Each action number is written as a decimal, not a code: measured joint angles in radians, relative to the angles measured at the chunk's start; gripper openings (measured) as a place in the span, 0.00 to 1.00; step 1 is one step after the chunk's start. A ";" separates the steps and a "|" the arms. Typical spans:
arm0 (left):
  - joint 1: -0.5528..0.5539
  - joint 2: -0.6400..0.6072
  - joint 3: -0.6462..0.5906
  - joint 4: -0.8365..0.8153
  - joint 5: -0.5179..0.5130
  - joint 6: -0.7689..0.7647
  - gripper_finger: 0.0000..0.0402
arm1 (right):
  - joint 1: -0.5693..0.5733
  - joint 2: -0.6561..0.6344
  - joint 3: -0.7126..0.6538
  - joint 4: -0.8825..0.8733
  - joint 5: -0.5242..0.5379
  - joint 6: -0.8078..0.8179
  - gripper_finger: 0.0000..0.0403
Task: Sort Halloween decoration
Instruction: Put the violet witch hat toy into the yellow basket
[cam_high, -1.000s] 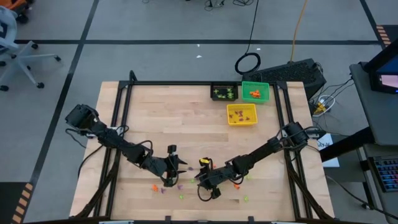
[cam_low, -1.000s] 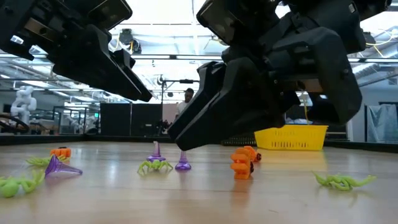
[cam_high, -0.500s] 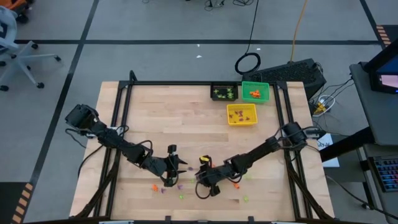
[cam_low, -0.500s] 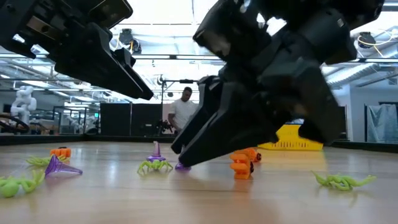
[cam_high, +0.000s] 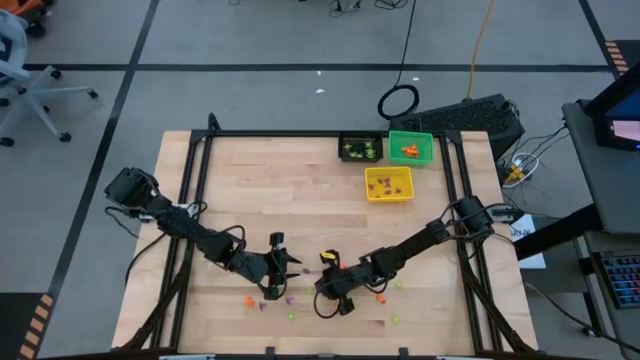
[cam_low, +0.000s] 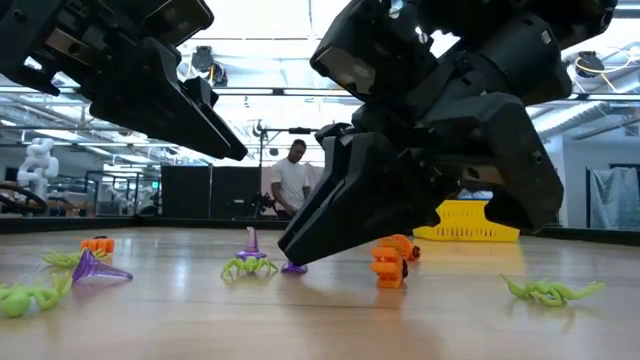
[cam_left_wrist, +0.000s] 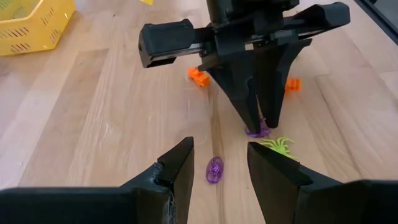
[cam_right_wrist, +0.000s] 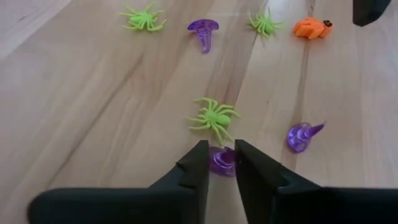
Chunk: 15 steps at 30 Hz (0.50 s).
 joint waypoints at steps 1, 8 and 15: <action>0.000 0.000 0.000 0.000 0.000 0.000 0.38 | 0.000 0.000 0.000 0.001 0.000 0.001 0.14; 0.002 0.000 0.000 -0.001 -0.006 0.000 0.38 | 0.000 0.000 0.000 0.003 0.000 0.002 0.02; 0.003 0.000 0.000 -0.001 -0.007 0.000 0.38 | 0.000 0.000 0.000 0.003 -0.001 0.002 0.00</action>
